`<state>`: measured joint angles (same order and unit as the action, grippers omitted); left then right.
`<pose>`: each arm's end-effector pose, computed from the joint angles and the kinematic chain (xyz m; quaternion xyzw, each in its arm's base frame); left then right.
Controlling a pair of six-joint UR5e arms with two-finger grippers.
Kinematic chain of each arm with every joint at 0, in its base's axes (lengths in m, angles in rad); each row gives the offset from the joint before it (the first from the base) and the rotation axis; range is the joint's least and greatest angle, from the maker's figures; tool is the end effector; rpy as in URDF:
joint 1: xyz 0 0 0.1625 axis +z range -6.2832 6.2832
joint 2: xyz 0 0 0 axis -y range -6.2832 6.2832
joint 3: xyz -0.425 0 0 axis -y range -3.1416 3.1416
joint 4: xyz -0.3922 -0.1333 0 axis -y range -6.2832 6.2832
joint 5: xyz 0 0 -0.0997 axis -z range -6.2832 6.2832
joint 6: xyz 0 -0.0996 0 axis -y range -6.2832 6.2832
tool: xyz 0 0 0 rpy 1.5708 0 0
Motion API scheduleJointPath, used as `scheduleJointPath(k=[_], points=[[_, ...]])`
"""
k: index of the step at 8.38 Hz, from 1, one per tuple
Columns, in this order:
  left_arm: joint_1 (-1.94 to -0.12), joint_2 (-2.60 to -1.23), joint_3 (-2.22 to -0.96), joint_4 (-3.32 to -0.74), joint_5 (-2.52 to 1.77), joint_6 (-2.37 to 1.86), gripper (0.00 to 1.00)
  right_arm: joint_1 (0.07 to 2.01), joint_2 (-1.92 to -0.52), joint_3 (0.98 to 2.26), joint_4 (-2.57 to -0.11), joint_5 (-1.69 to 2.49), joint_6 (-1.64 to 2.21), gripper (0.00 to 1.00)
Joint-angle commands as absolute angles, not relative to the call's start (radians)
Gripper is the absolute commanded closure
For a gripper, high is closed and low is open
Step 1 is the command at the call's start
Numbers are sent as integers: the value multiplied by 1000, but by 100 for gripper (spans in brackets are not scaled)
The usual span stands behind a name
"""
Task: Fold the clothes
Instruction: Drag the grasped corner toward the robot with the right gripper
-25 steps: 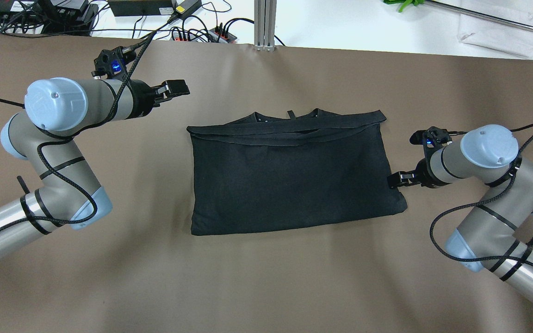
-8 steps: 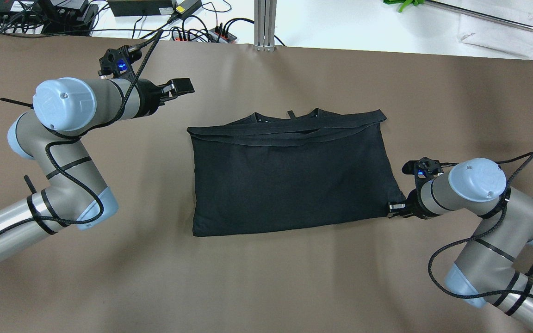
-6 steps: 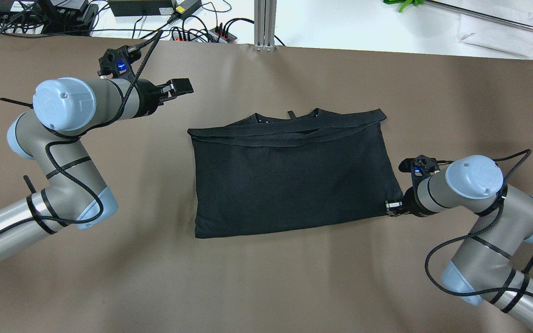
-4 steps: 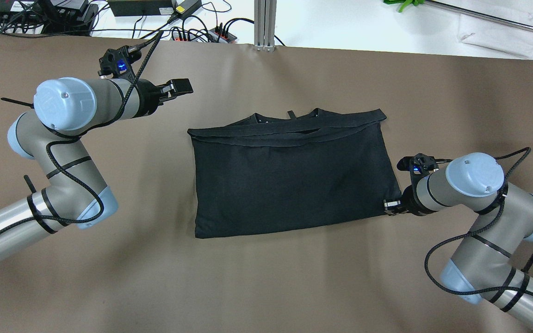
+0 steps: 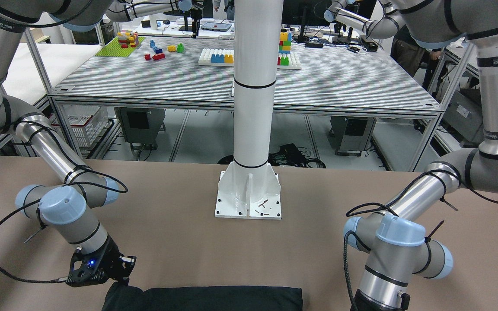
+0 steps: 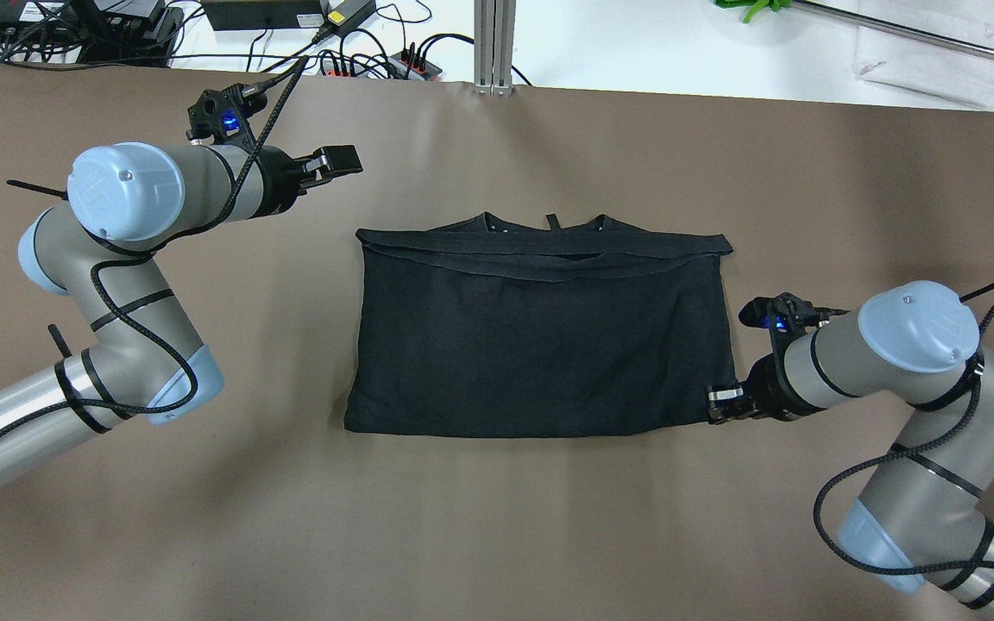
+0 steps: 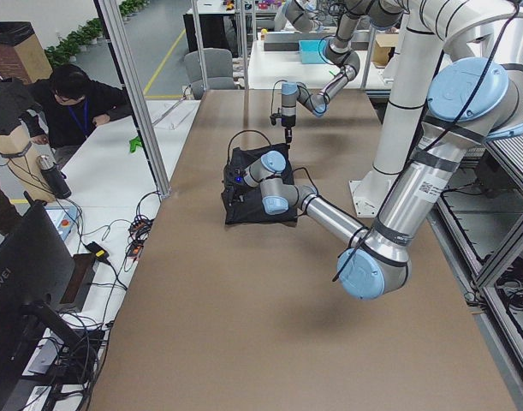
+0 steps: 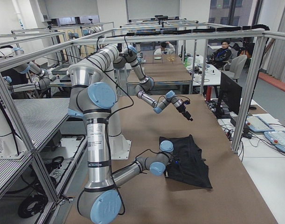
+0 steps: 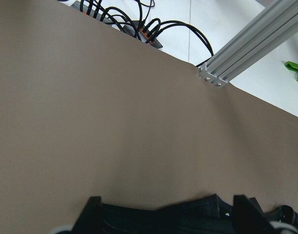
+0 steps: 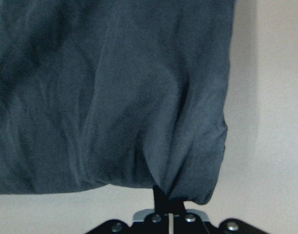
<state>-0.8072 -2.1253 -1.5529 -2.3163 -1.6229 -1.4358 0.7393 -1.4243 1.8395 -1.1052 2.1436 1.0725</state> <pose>0.3809 -0.5831 0.2561 0.2527 0.5422 -0.2495 0.7615 -0.3522 -0.4285 0.4011 0.0290 -0.4813 -0.0152 0.8759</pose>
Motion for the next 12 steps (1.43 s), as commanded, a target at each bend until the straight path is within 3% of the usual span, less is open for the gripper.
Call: scheduleJointPath(k=[1,4,6,9,10,11,12], points=[[-808,-2128,-1552,-2316,-1623,-1436,6,590,-1463,1959,-1109,2140,1271,100],[-807,-2129,-1552,-2316,-1624,-1437,6,407,-1474,2012,-1111,1985,1420,100],[-805,-2129,-1552,-2316,-1624,-1437,6,350,-1512,2121,-1173,1971,1460,100],[-805,-2134,-1552,-2318,-1623,-1437,5,272,-1509,2164,-1207,1931,1514,100],[-807,-2132,-1554,-2318,-1623,-1436,6,272,-1505,2158,-1207,1910,1514,12],[-807,-2126,-1554,-2318,-1623,-1436,6,282,-1511,2155,-1209,1869,1511,6],[-804,-2126,-1557,-2316,-1624,-1437,5,341,-1511,2146,-1209,1878,1487,6]])
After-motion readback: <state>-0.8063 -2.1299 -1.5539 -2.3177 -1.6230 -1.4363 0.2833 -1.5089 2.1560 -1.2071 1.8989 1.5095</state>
